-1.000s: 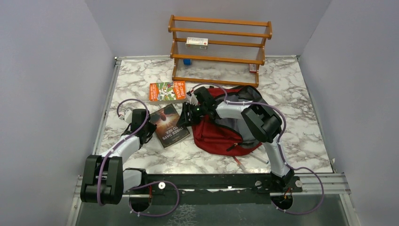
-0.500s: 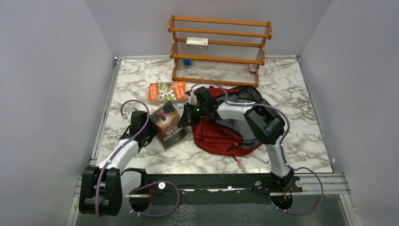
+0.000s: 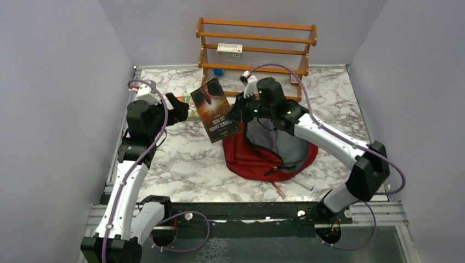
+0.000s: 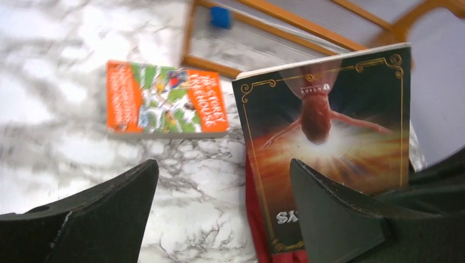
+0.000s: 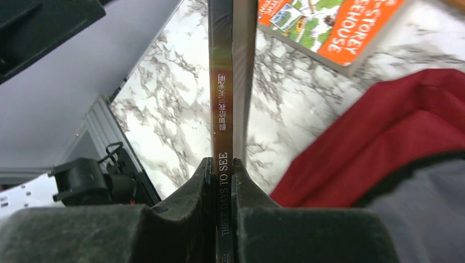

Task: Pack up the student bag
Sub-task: Pick up the book from the center of the board.

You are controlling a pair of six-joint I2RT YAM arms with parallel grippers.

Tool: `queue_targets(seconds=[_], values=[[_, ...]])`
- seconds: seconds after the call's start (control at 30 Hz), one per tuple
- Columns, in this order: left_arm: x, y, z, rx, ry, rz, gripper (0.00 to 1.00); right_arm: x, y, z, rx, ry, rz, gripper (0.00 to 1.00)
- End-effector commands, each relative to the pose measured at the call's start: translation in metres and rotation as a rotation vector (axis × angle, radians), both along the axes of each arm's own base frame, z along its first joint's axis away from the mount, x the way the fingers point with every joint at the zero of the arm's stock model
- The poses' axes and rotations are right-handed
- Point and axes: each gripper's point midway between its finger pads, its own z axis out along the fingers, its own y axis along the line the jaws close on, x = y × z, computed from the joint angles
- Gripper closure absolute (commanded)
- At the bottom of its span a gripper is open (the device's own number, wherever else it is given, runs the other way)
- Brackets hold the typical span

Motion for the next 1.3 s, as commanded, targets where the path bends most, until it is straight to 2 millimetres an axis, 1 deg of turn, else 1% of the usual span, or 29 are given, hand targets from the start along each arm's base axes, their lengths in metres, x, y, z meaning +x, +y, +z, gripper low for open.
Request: queue_targets(seconds=[0.0, 0.07, 0.1, 0.2, 0.27, 0.37, 0.47, 0.6, 0.7, 0.8, 0.9, 0.93, 1.03, 1.17, 1.27], values=[[-0.005, -0.052, 0.058, 0.151, -0.251, -0.419, 0.08, -0.009, -0.055, 0.019, -0.145, -0.134, -0.006, 1.00], [-0.012, -0.074, 0.074, 0.169, -0.315, -0.564, 0.07, -0.020, -0.073, 0.025, -0.181, -0.164, 0.018, 1.00], [-0.016, -0.085, 0.078, 0.178, -0.340, -0.639, 0.07, -0.028, -0.079, 0.028, -0.190, -0.185, 0.049, 1.00], [-0.031, -0.116, 0.080, 0.205, -0.396, -0.853, 0.07, -0.058, -0.090, 0.031, -0.207, -0.239, 0.186, 1.00], [-0.042, -0.132, 0.079, 0.216, -0.427, -0.969, 0.07, -0.076, -0.094, 0.033, -0.199, -0.260, 0.263, 1.00], [-0.053, -0.148, 0.076, 0.220, -0.439, -1.081, 0.07, -0.102, -0.097, 0.037, -0.164, -0.274, 0.382, 1.00], [-0.072, -0.165, 0.070, 0.227, -0.437, -1.198, 0.07, -0.120, -0.100, 0.042, -0.141, -0.296, 0.454, 1.00], [-0.106, -0.181, 0.059, 0.180, -0.426, -1.352, 0.18, -0.140, -0.103, 0.048, -0.113, -0.326, 0.561, 1.00], [-0.126, -0.184, 0.056, 0.145, -0.422, -1.413, 0.26, -0.145, -0.106, 0.055, -0.112, -0.367, 0.589, 1.00], [-0.143, -0.184, 0.057, 0.124, -0.442, -1.455, 0.34, -0.143, -0.110, 0.059, -0.131, -0.405, 0.585, 1.00], [-0.151, -0.182, 0.057, 0.129, -0.458, -1.456, 0.52, -0.137, -0.114, 0.060, -0.175, -0.417, 0.559, 1.00], [-0.152, -0.182, 0.058, 0.129, -0.464, -1.456, 0.54, -0.135, -0.115, 0.060, -0.189, -0.419, 0.550, 1.00], [-0.158, -0.183, 0.057, 0.116, -0.468, -1.479, 0.53, -0.134, -0.118, 0.064, -0.204, -0.430, 0.544, 0.99], [-0.163, -0.188, 0.056, 0.089, -0.460, -1.521, 0.53, -0.140, -0.120, 0.070, -0.193, -0.429, 0.563, 1.00], [-0.167, -0.191, 0.055, 0.067, -0.451, -1.555, 0.57, -0.143, -0.122, 0.066, -0.204, -0.411, 0.573, 1.00]])
